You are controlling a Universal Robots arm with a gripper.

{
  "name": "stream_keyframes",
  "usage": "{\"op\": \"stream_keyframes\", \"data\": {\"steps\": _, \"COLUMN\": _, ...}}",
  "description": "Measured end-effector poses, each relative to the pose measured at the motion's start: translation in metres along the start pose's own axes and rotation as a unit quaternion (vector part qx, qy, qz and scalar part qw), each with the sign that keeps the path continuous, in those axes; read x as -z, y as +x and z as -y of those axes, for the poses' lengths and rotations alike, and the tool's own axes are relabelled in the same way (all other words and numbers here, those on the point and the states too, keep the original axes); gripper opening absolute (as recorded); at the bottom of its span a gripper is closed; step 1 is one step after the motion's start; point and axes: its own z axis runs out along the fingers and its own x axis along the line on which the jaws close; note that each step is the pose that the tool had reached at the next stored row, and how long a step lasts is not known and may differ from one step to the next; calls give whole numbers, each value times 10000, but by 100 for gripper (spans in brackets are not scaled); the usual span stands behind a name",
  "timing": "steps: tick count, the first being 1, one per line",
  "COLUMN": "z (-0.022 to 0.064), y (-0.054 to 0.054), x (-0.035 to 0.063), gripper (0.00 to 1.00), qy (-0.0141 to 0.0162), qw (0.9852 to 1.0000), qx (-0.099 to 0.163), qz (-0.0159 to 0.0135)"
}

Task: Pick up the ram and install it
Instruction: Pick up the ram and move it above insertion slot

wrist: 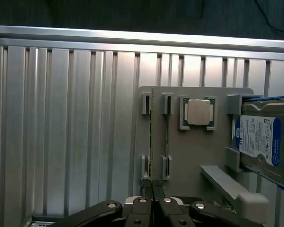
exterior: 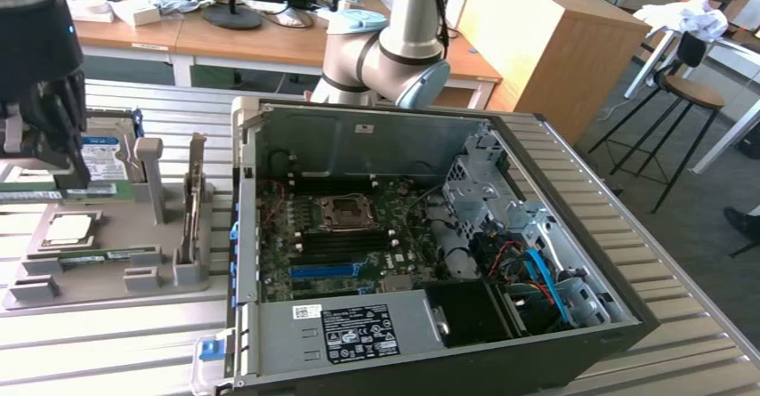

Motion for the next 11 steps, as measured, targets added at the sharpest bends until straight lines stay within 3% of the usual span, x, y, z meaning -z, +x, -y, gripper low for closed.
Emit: {"op": "stream_keyframes", "data": {"steps": 11, "z": 6, "y": 0, "x": 225, "gripper": 11, "qy": 0, "qw": 10000, "qx": 0, "qz": 0}}
